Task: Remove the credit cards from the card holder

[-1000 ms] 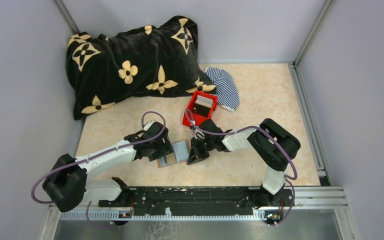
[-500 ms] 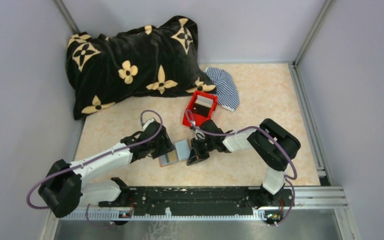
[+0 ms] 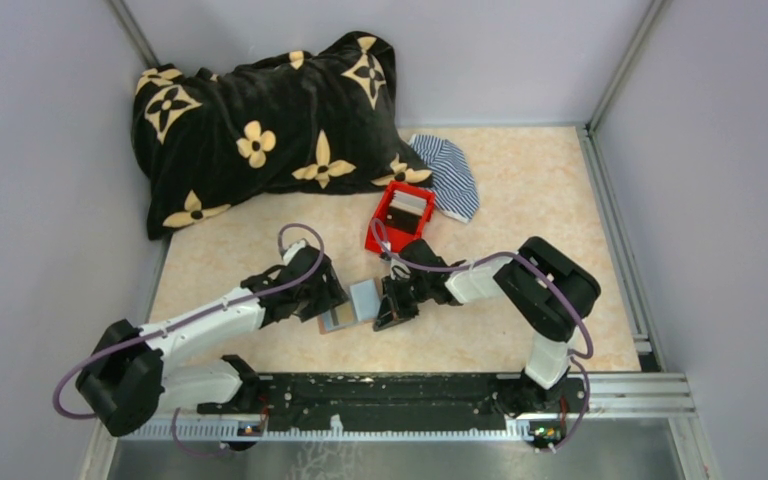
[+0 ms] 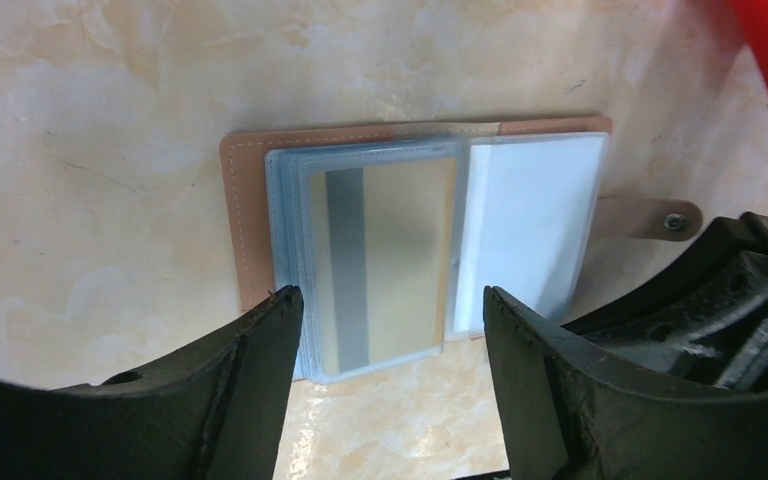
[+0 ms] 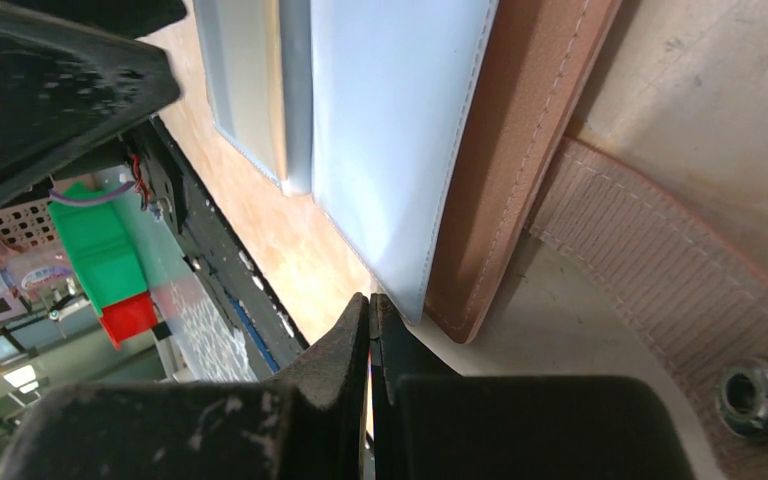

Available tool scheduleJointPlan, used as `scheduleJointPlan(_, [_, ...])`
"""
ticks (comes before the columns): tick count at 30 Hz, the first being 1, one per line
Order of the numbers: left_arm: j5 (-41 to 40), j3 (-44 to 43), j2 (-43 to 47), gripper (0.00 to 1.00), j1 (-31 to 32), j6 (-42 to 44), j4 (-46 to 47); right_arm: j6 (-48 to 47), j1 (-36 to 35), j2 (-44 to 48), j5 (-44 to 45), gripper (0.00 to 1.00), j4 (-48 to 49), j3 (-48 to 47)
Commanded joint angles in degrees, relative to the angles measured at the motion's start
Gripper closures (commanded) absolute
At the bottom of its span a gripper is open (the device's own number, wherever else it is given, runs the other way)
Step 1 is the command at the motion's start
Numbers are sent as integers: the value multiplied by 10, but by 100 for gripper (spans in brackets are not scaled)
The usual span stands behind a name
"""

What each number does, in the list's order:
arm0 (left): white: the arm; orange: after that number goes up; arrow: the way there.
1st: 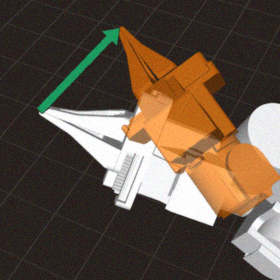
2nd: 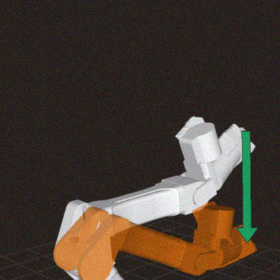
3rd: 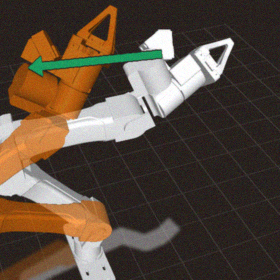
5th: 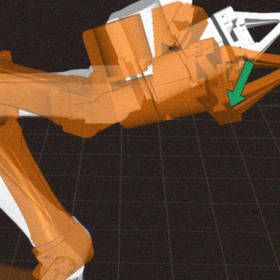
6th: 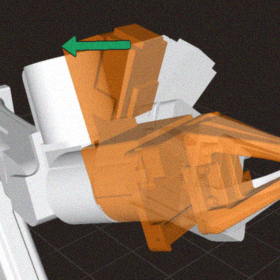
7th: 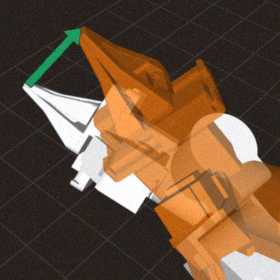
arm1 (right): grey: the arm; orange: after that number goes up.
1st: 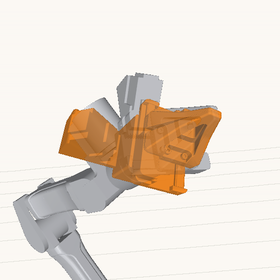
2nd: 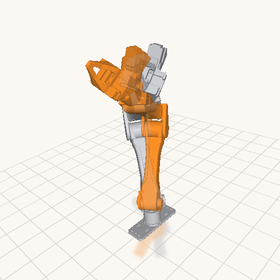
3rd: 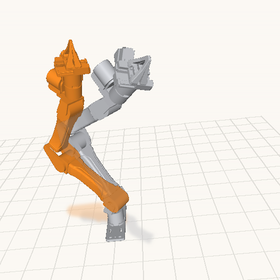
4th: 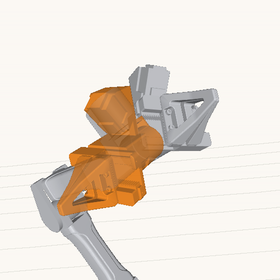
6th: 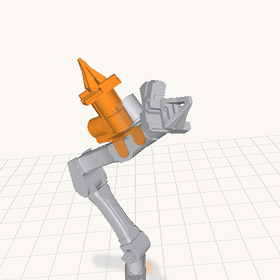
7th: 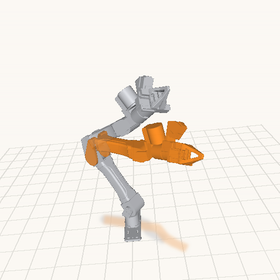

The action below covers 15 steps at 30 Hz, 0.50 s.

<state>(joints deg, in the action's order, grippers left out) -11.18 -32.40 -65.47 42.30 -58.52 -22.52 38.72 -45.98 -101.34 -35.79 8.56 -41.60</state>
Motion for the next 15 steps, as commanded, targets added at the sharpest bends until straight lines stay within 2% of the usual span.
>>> scheduleJointPlan(1, [18, 1, -32, 27, 2, -7, 13, -17, 4, -5, 27, 100, -15, 14])
scheduleJointPlan(4, [23, 6, -36, 28, 2, -4, 30, -16, 6, -3, 29, 100, -14, 18])
scheduleJointPlan(8, [36, 13, -38, 34, 2, -2, 60, -13, 7, -3, 28, 100, -10, 21])
scheduleJointPlan(15, [75, 48, -43, 50, 1, -12, 142, -14, 7, 1, 30, 100, -13, 24])
